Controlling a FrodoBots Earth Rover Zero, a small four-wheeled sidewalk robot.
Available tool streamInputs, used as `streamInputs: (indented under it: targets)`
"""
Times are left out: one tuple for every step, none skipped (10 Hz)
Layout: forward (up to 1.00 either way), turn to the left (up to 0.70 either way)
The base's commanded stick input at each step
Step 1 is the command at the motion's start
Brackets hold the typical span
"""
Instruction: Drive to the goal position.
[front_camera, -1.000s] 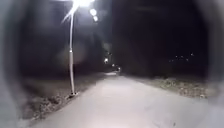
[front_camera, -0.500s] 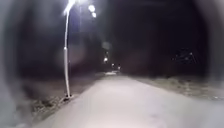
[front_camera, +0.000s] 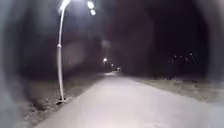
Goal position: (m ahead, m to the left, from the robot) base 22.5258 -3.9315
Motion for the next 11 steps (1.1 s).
streamInputs:
  targets:
    - [0.7,0.0]
    - [0.7,0.0]
    - [0.7,0.0]
    - [0.7,0.0]
    - [0.7,0.0]
    - [0.7,0.0]
    - [0.7,0.0]
    - [0.7,0.0]
    - [0.7,0.0]
    - [0.7,0.01]
    - [0.7,0.07]
